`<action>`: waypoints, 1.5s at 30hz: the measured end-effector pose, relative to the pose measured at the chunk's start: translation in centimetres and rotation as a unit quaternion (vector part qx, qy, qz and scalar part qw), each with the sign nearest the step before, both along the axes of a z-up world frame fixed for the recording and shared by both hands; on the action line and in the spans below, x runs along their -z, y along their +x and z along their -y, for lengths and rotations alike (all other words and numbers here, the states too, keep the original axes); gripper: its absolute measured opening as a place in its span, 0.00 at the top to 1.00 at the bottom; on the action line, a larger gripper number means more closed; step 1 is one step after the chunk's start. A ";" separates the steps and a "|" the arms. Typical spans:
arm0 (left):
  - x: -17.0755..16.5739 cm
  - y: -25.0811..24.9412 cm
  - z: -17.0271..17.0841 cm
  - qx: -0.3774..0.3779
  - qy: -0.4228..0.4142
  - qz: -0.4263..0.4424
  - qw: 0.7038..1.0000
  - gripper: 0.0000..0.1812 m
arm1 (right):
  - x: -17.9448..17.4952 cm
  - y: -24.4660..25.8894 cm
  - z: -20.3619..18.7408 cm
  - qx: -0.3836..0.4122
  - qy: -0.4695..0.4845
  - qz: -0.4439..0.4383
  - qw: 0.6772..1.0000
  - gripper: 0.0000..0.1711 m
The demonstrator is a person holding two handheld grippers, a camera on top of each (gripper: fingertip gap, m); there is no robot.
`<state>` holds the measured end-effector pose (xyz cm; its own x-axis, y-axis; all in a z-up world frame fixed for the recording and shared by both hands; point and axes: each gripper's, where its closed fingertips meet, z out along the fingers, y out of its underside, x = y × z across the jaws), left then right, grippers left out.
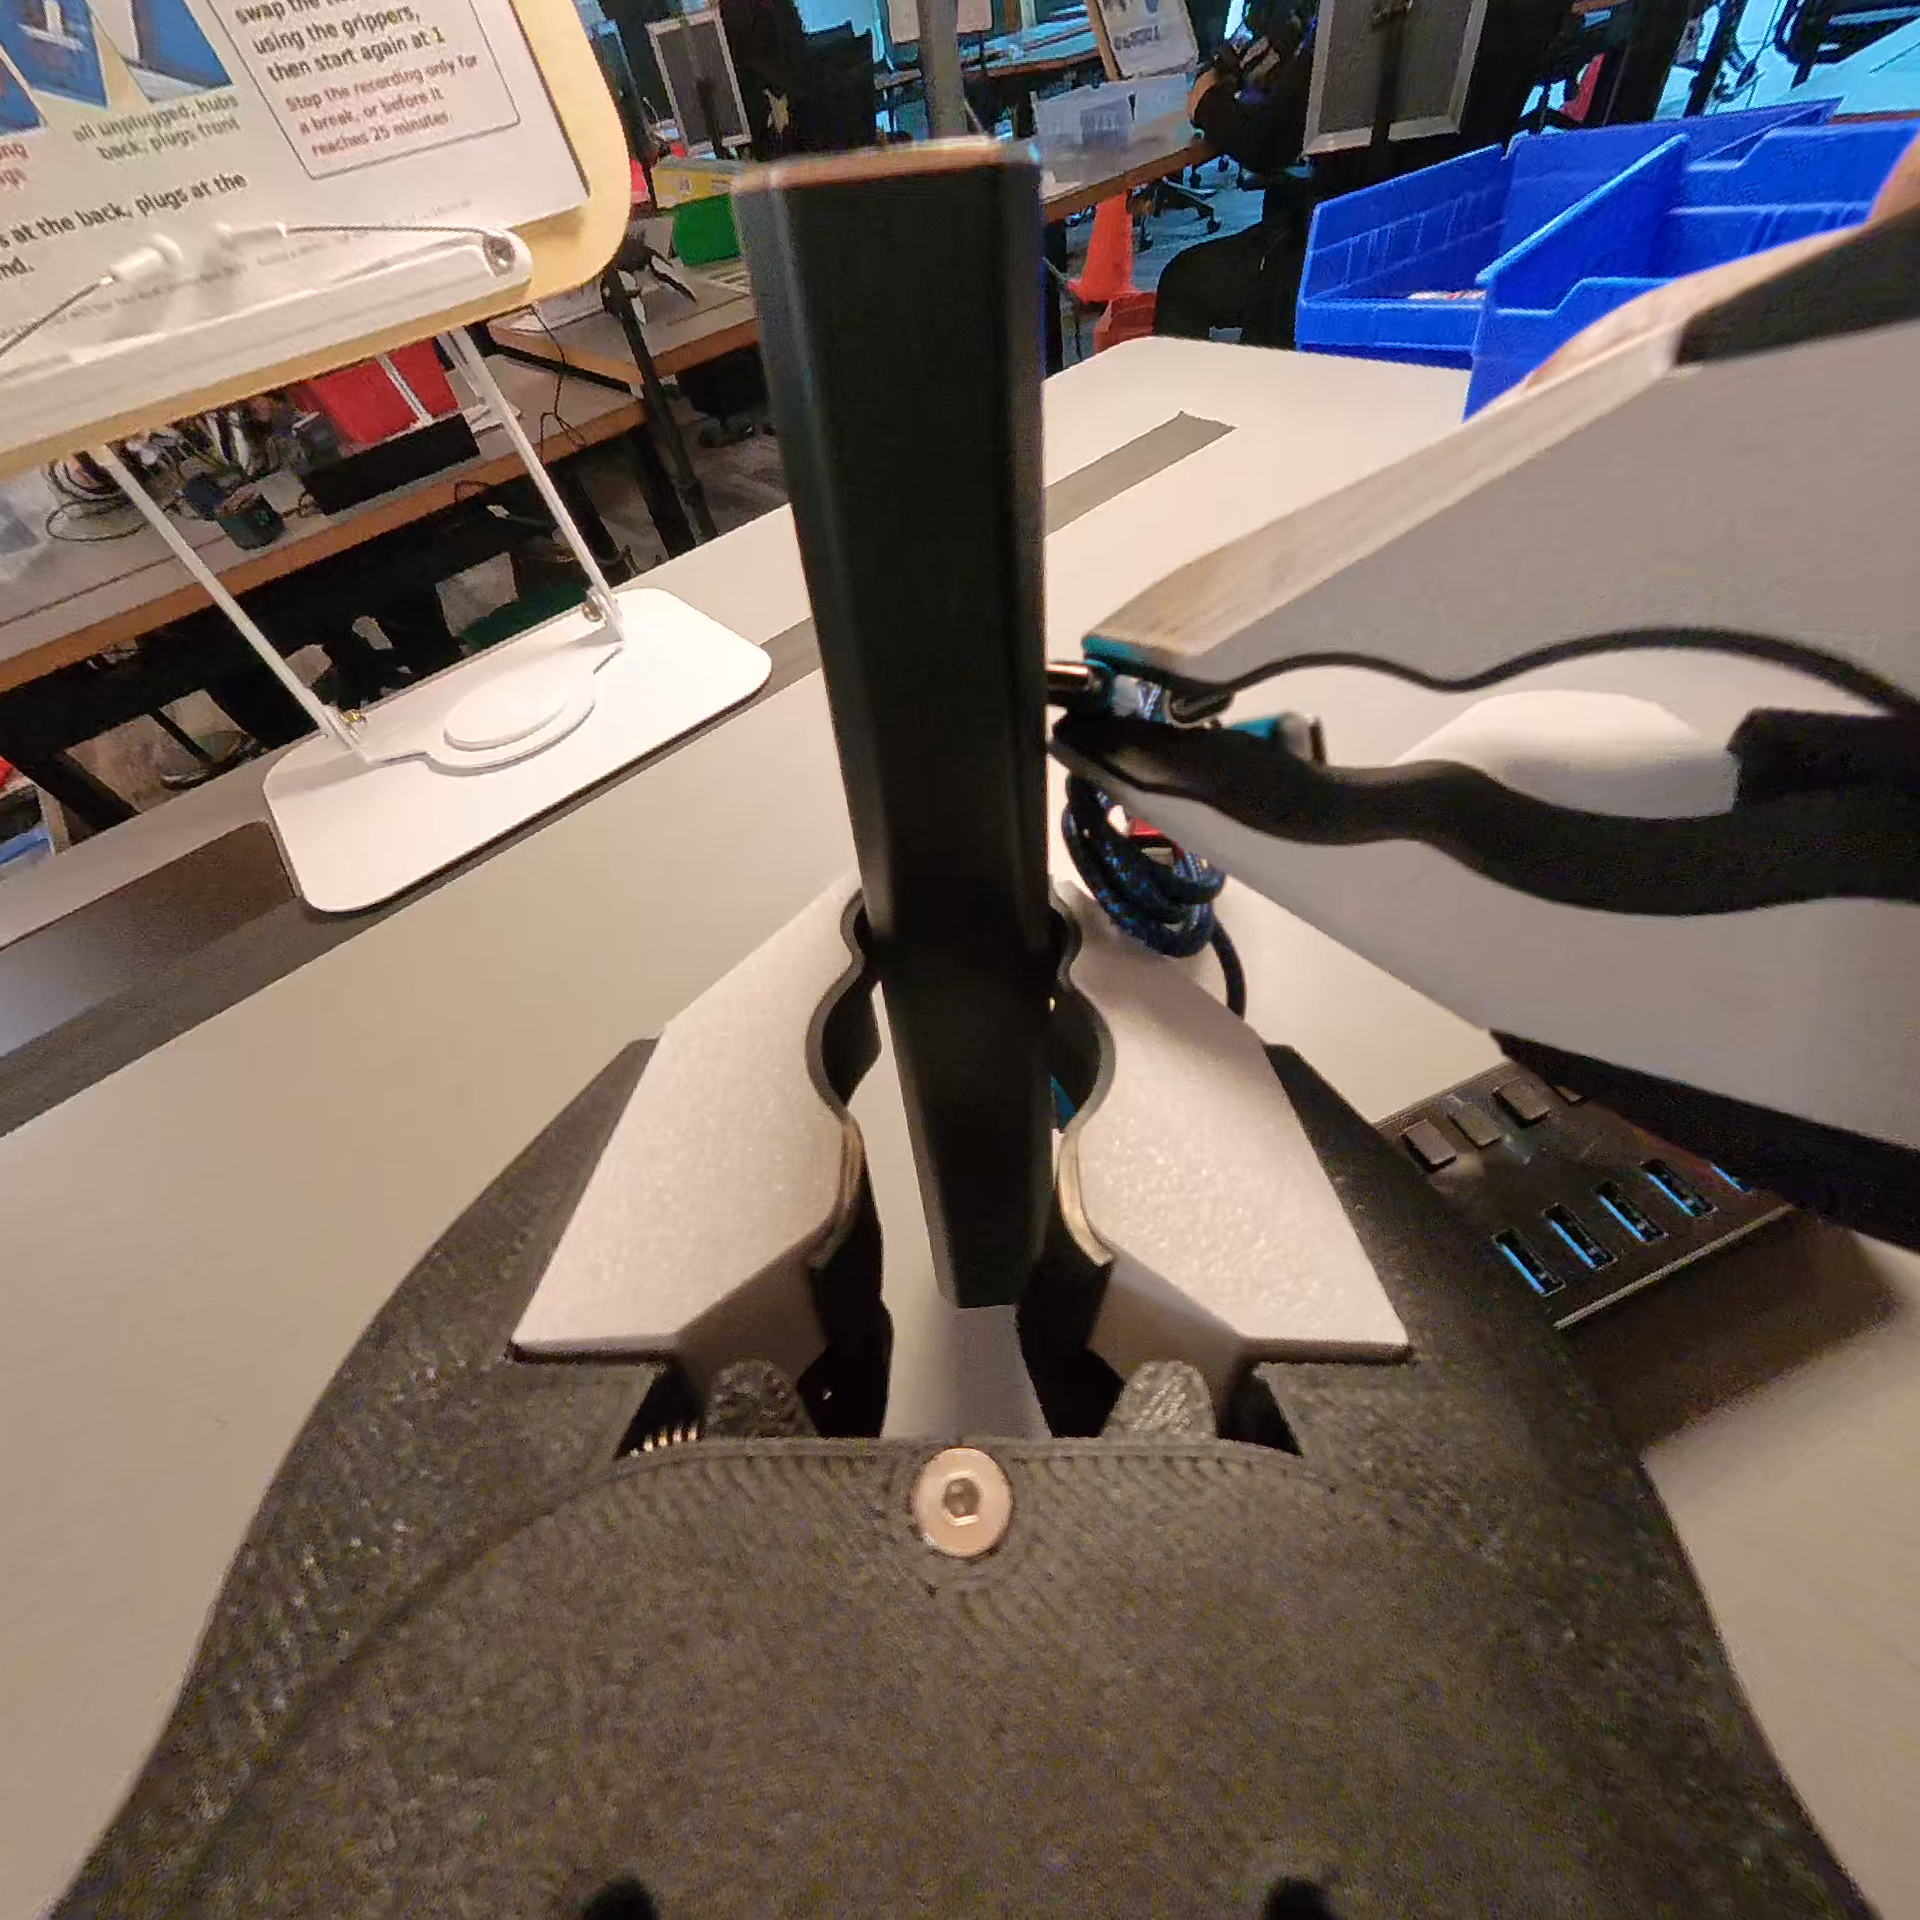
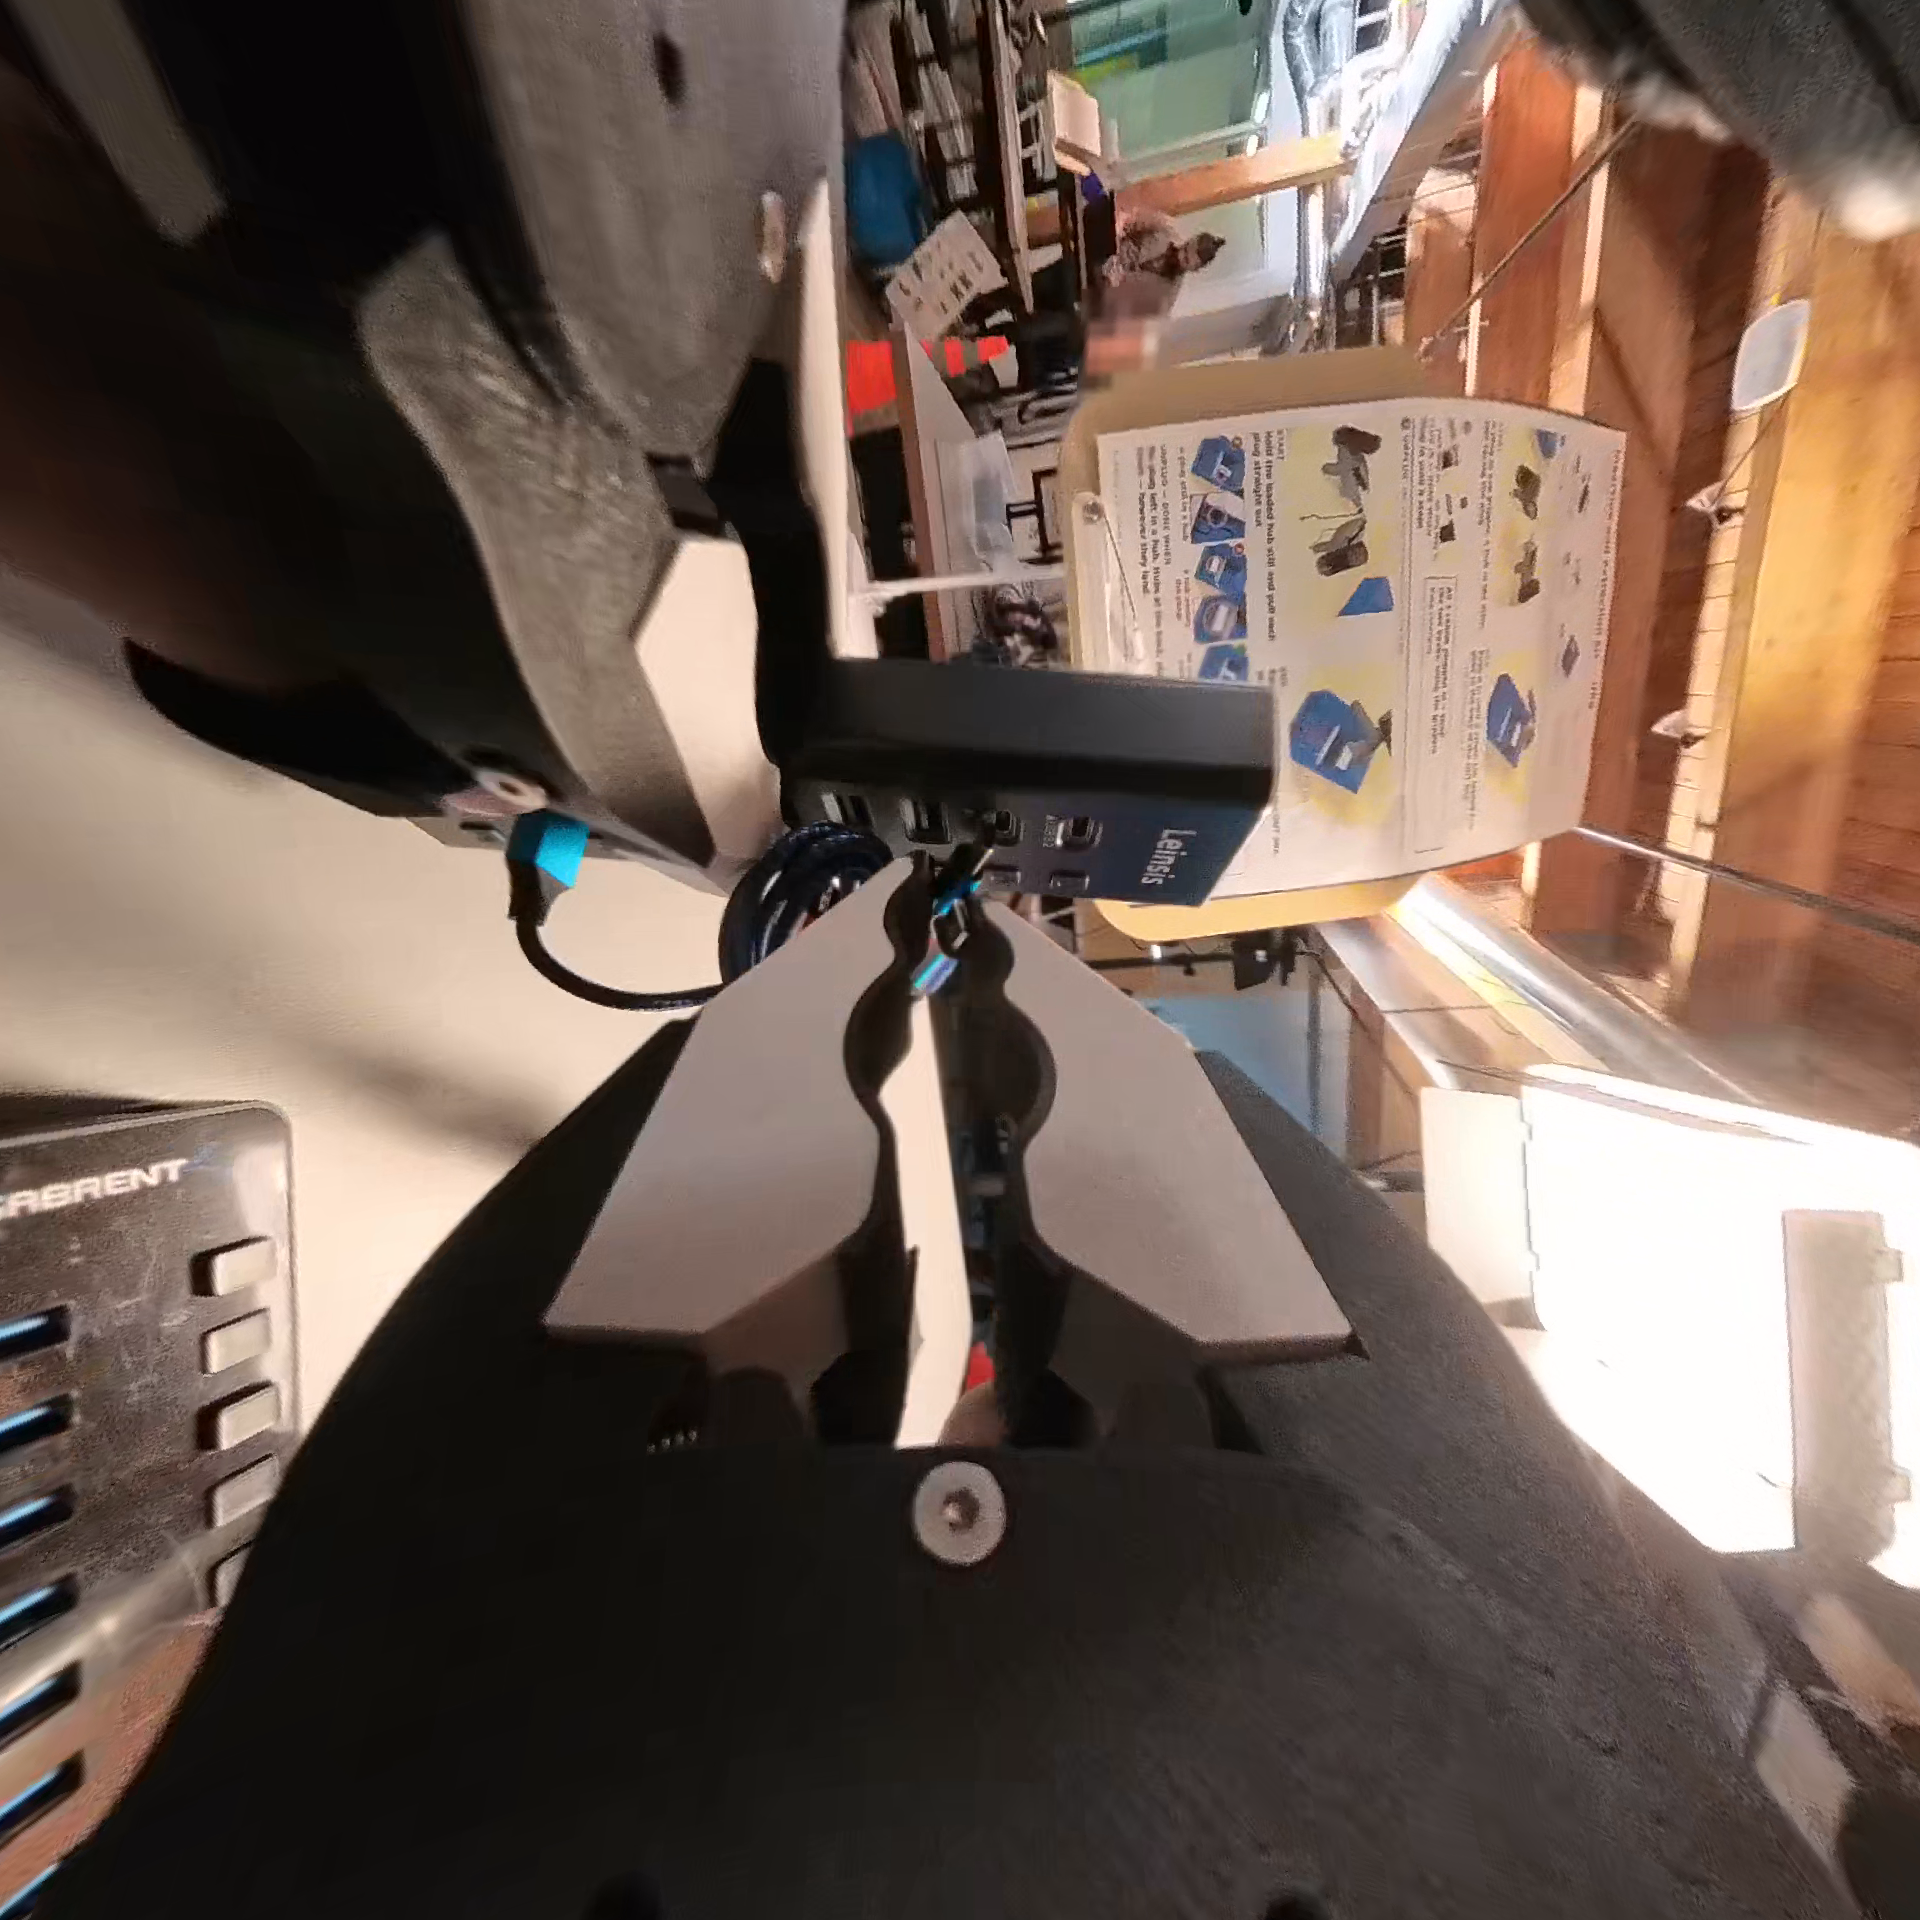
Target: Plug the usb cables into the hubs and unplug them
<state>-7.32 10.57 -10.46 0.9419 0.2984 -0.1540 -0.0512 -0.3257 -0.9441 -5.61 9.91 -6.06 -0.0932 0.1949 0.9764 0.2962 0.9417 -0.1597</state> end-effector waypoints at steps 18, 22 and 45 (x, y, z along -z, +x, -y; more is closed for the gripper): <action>0.5 -0.9 0.2 0.013 0.018 0.063 0.998 0.84 | 1.0 -1.4 0.9 -0.128 -0.122 -0.020 0.984 0.96; 0.3 -0.3 0.0 0.039 0.035 0.094 0.994 0.84 | 0.8 -0.7 1.2 -0.222 -0.282 -0.005 0.933 0.96; -2.3 -0.2 0.5 0.085 0.111 0.159 0.977 0.84 | -0.5 6.7 -1.8 -0.396 -0.445 0.145 0.790 0.85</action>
